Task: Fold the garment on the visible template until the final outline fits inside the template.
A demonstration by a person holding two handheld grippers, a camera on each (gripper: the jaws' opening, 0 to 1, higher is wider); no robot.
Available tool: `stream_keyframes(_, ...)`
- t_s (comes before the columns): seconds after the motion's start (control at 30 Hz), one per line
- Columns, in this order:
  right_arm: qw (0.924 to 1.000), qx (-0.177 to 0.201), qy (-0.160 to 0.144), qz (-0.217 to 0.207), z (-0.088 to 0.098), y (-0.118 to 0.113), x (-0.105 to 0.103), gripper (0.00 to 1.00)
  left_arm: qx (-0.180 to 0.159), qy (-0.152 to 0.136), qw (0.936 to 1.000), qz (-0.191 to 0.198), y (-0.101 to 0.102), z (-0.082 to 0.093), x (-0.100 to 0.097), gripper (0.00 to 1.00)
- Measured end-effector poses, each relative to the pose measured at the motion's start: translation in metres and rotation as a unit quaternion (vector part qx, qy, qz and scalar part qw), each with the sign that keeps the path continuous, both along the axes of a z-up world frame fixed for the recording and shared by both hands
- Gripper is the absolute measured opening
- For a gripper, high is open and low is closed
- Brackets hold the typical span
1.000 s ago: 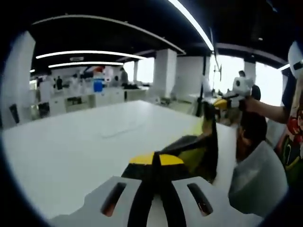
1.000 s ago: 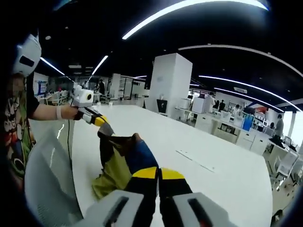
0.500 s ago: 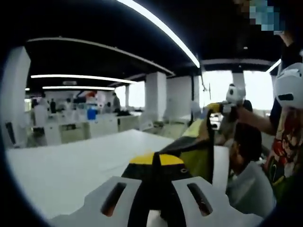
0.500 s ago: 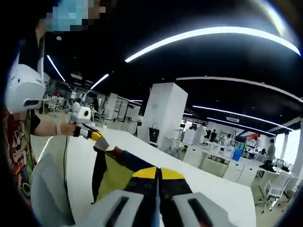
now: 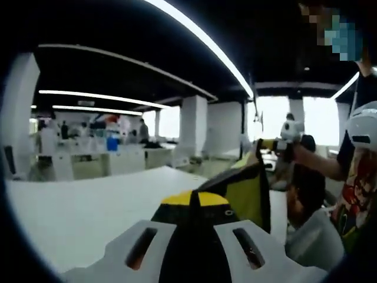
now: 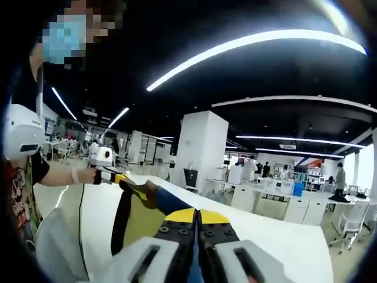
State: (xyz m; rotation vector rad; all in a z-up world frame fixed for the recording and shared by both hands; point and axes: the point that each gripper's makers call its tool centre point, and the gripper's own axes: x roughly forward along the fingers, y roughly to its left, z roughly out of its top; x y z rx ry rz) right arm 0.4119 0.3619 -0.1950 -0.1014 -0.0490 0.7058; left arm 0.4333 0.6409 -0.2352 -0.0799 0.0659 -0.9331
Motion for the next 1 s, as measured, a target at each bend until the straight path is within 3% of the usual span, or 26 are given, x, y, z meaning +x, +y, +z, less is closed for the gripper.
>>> stream_keyframes(0.03, 0.9999, 0.006, 0.011, 0.0, -0.007, 0.0, 0.007, 0.0, 0.004, 0.012, 0.9999, 0.0, 0.0, -0.009, 0.006, 0.0)
stream_keyframes(0.07, 0.999, 0.021, 0.04, 0.0, -0.02, 0.001, 0.018, 0.0, 0.011, 0.029, 0.9995, 0.006, 0.001, -0.025, 0.017, 0.0)
stream_keyframes(0.23, 0.9951, 0.012, 0.096, -0.016, -0.078, -0.002, 0.068, 0.0, 0.044, 0.104, 0.9932, 0.028, 0.002, -0.092, 0.062, 0.0)
stream_keyframes(0.3, 0.9919, 0.004, 0.124, -0.026, -0.103, -0.001, 0.087, 0.0, 0.075, 0.124, 0.9889, 0.035, 0.002, -0.118, 0.081, 0.0)
stream_keyframes(0.4, 0.9901, -0.016, 0.135, -0.034, -0.12, 0.004, 0.106, 0.0, 0.074, 0.152, 0.9848, 0.039, -0.008, -0.139, 0.098, 0.0)
stream_keyframes(0.6, 0.9838, -0.028, 0.168, -0.057, -0.155, 0.0, 0.146, 0.0, 0.097, 0.178, 0.9778, 0.053, -0.007, -0.172, 0.138, 0.0)
stream_keyframes(0.63, 0.9826, -0.031, 0.173, -0.061, -0.16, -0.001, 0.15, 0.0, 0.09, 0.197, 0.9743, 0.061, -0.011, -0.178, 0.138, 0.0)
stream_keyframes(0.67, 0.9816, -0.033, 0.178, -0.062, -0.165, -0.002, 0.154, 0.0, 0.095, 0.197, 0.9738, 0.061, -0.013, -0.183, 0.141, 0.0)
stream_keyframes(0.73, 0.9777, -0.036, 0.195, -0.068, -0.18, -0.004, 0.16, 0.0, 0.104, 0.219, 0.9676, 0.072, -0.007, -0.202, 0.159, 0.0)
stream_keyframes(0.8, 0.9735, -0.04, 0.213, -0.074, -0.198, -0.006, 0.174, 0.0, 0.111, 0.238, 0.9614, 0.082, -0.019, -0.217, 0.153, 0.0)
stream_keyframes(0.87, 0.9695, -0.047, 0.228, -0.077, -0.213, -0.006, 0.182, 0.0, 0.117, 0.256, 0.9556, 0.087, -0.015, -0.233, 0.169, 0.0)
stream_keyframes(1.0, 0.9608, -0.072, 0.254, -0.084, -0.244, -0.005, 0.193, 0.0, 0.122, 0.275, 0.9486, 0.1, -0.021, -0.251, 0.18, 0.0)
